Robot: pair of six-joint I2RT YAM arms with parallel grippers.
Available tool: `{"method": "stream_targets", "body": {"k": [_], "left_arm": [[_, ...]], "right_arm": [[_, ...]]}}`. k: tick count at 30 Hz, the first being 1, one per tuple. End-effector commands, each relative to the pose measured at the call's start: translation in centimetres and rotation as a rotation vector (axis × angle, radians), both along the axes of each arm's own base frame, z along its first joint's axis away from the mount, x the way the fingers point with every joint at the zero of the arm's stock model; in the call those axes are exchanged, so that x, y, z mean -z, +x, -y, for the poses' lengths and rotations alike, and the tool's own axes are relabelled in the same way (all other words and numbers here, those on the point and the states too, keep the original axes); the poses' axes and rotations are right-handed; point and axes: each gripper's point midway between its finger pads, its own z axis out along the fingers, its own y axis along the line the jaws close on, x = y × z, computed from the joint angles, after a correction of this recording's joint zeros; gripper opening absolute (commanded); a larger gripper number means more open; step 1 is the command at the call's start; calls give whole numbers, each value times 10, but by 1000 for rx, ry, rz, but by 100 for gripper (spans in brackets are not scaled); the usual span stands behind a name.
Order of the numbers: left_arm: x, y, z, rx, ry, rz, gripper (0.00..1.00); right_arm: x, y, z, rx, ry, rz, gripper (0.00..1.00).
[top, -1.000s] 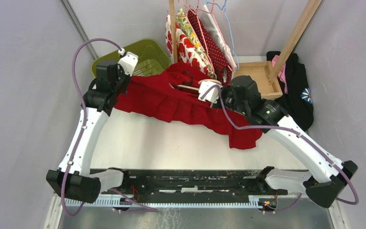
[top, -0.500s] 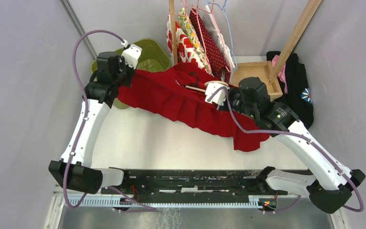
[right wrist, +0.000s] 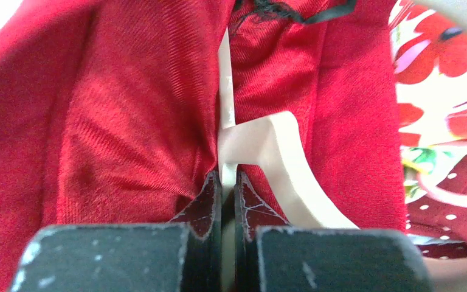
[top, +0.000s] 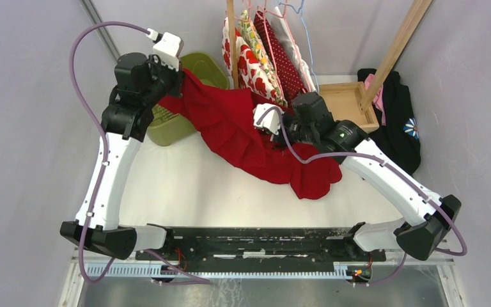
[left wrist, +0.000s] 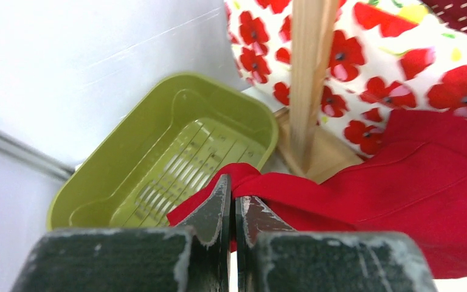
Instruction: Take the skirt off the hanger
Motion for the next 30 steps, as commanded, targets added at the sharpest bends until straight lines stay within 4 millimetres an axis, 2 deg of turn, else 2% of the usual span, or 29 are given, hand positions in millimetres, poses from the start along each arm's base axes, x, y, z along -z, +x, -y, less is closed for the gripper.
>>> {"method": "stream_targets", "body": {"k": [1,4,7,12,15,17,20,21,24,26,30], "left_arm": [[-55,-5,34,80,-123,137,3],[-54,-8,49,119,-132,130,3],[-56,-11,56,136,-141,134,3],[-67,-16,59,145,-150,155,3],[-74,-20,55,132,-146,172,3],[-77,-22,51,114,-139,181,3],[-78,-23,47,100,-132,186,3],[-78,-24,46,99,-133,187,3],[-82,-27,45,97,-143,196,3],[-85,-30,43,91,-144,204,3],[-92,-36,34,57,-137,227,3]], "right_arm": [[-57,9,-23,-33,111,108,1],[-73,13,-45,-69,161,127,1],[-90,20,-73,-114,236,138,1],[-88,27,-116,-178,331,102,1],[-105,27,-128,-191,419,117,1],[-125,26,-124,-184,455,161,1],[-165,24,-110,-144,548,263,1],[-182,23,-104,-117,620,305,1],[-216,22,-77,-26,783,394,1],[-221,24,-63,15,807,424,1],[-205,31,-37,81,826,401,1]]}}
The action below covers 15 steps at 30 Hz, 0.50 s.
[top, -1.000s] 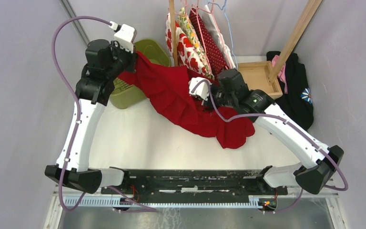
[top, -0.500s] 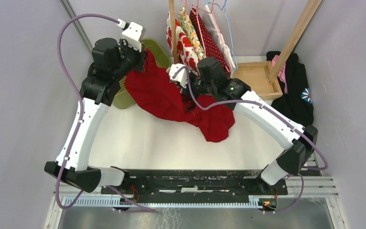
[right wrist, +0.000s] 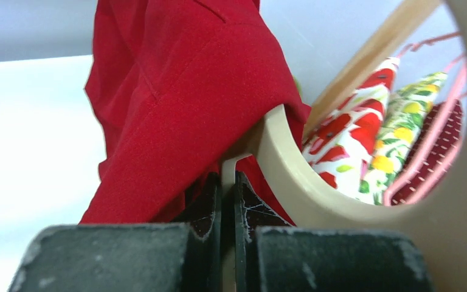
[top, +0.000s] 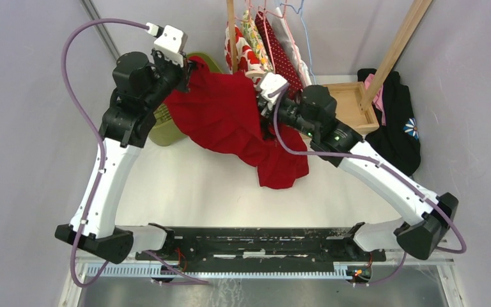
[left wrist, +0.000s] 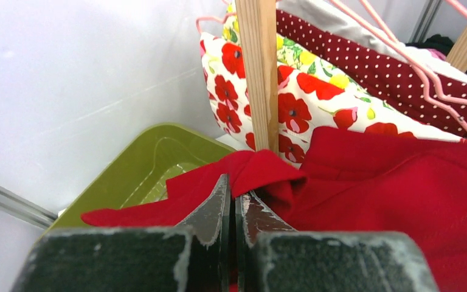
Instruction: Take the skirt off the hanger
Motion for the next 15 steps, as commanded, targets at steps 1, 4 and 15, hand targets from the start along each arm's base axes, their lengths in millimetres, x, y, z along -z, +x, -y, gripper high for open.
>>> {"method": "stream_targets", "body": {"k": [1,4,15], "left_arm": [[-48,-21,-14,-45,-55,124,3],[-53,-25,-18,-56,-59,137,3],[-50,-20,-21,-81,-44,132,3]], "right_arm": [[-78,7,45,115,316,145,1],[-55,11,58,158,340,105,1],[-16,-3,92,208,443,-30,1]]}}
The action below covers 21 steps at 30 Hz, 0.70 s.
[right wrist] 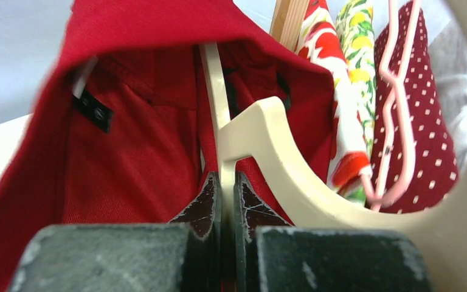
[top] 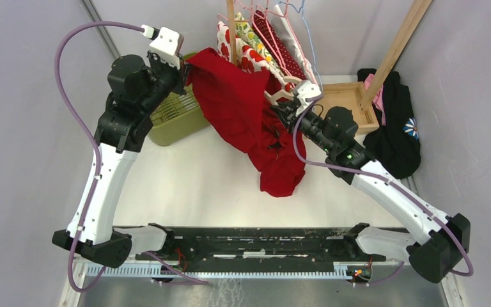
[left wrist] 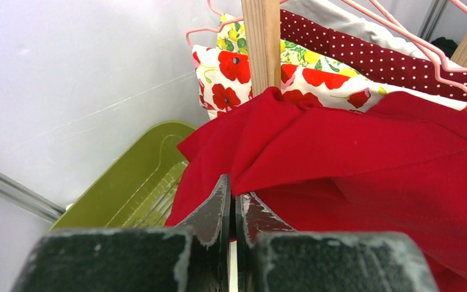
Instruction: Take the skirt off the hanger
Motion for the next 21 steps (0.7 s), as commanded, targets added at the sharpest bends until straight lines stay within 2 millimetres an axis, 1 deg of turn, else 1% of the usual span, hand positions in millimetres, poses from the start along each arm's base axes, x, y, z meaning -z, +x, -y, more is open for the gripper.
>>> {"method": "stream_targets", "body": {"k": [1,4,7,9,11,13,18,21], "left_arm": [[-35,-3,-13,-57,-29,101,3],[-32,2,-14,-73,-14,99,3],[-32,11,-12,-75,-10,99,3],[-43,13,-7,-56,-32,111,3],[-53,14,-1,-31,-56,123,3],[-59,15,2,-20,-68,130,3],[-67,30,0,-57,-64,145,3],[-77,41,-3,-92,-67,161,3]], "right_arm": [[-37,-18,29,59,172,48,1],[-13,-31,36,52,93,-6,1],[8,-40,41,49,60,-47,1],[22,-41,41,45,55,-67,1],[30,-39,40,47,59,-71,1],[38,-37,37,37,37,-82,1],[73,-44,34,5,-26,-165,1],[87,-47,39,17,-57,-195,1]]}}
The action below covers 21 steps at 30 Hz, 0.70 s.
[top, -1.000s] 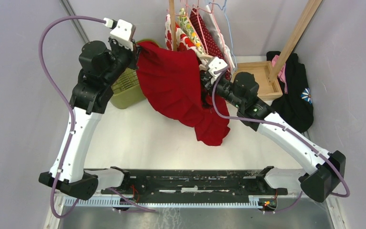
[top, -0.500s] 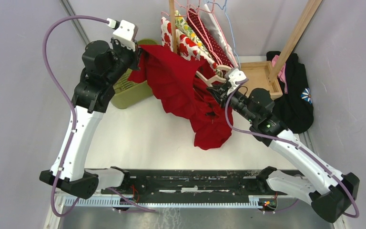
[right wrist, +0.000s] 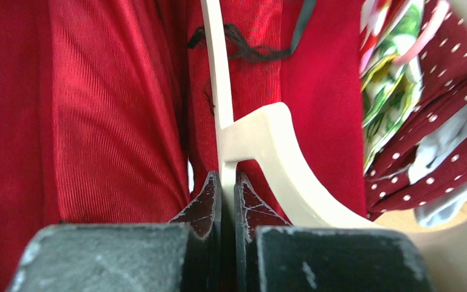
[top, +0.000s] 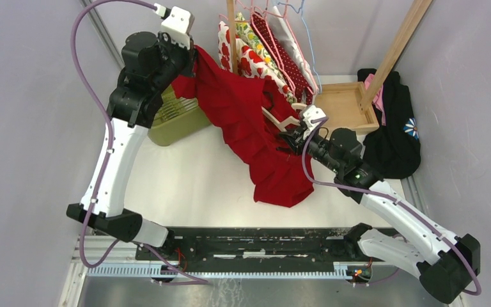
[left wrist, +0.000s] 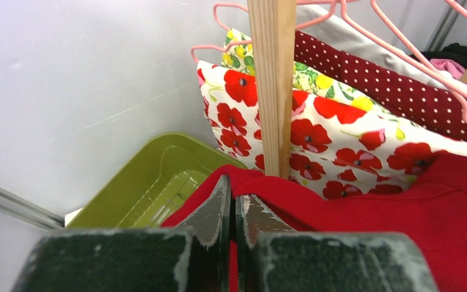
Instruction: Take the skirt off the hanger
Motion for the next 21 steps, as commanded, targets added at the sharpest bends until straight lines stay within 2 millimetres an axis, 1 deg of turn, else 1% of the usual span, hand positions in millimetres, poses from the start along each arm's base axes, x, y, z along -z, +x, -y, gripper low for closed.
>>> {"method": "stream_targets", "body": {"k": [1,3,5,6,7,8,10,12,14,16,17,19,21], "left_arm": [[-74,7,-19,-102,-70,203,3],[-65,23,-31,-160,-46,190,3],[-41,45,-47,-184,-53,133,3],[-28,55,-61,-203,-72,103,3],[-14,61,-63,-192,-85,69,3],[-1,67,-73,-201,-93,42,3],[20,71,-81,-207,-95,8,3],[35,74,-88,-220,-90,-8,3],[43,74,-95,-227,-90,-27,3],[50,75,-95,-221,-86,-41,3],[53,77,-96,-221,-83,-47,3],[57,82,-99,-223,-81,-52,3],[54,88,-100,-212,-90,-52,3]], "right_arm": [[17,-3,14,36,-41,-38,1],[16,-7,19,44,-57,-30,1],[13,-12,24,49,-63,-28,1],[9,-15,26,49,-60,-22,1],[7,-17,29,55,-60,-21,1],[5,-19,32,63,-60,-15,1],[-4,-21,39,87,-57,5,1],[-14,-22,44,103,-62,30,1],[-25,-22,46,109,-66,57,1],[-38,-22,45,101,-60,83,1],[-42,-23,42,87,-58,84,1],[-42,-25,39,66,-62,72,1],[-36,-27,39,57,-75,57,1]]}}
